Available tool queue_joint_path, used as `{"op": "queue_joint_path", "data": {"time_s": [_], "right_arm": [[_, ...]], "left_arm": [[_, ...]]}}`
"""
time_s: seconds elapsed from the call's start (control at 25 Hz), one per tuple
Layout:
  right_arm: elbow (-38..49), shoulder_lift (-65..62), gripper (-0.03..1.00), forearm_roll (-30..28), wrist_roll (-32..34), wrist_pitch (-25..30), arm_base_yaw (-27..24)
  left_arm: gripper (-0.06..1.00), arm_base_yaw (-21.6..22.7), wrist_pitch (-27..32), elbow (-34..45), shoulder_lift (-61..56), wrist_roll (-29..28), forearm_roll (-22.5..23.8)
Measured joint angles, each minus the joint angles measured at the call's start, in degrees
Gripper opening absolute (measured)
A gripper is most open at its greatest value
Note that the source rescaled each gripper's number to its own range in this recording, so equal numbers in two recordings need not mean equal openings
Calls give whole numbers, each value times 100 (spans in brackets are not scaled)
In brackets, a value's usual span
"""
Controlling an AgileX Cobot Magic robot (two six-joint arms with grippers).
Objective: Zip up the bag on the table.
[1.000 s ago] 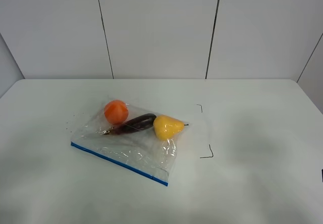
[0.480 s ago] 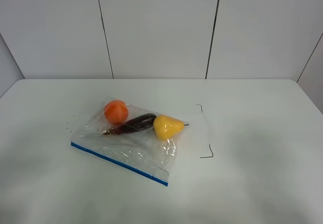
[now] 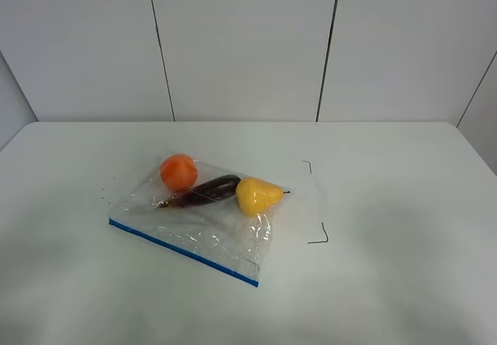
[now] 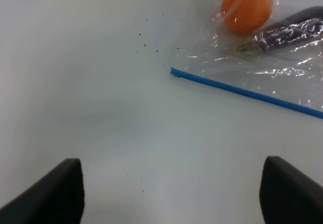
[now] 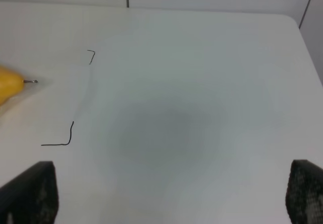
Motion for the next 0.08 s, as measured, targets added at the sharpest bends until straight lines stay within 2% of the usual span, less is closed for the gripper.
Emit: {"op": "queue_joint_path", "data": {"time_s": [0.08], "right_arm": [[0, 0, 100, 0, 4, 0, 0]], "left_arm": [[100, 0, 0, 0, 0, 0, 0]]}}
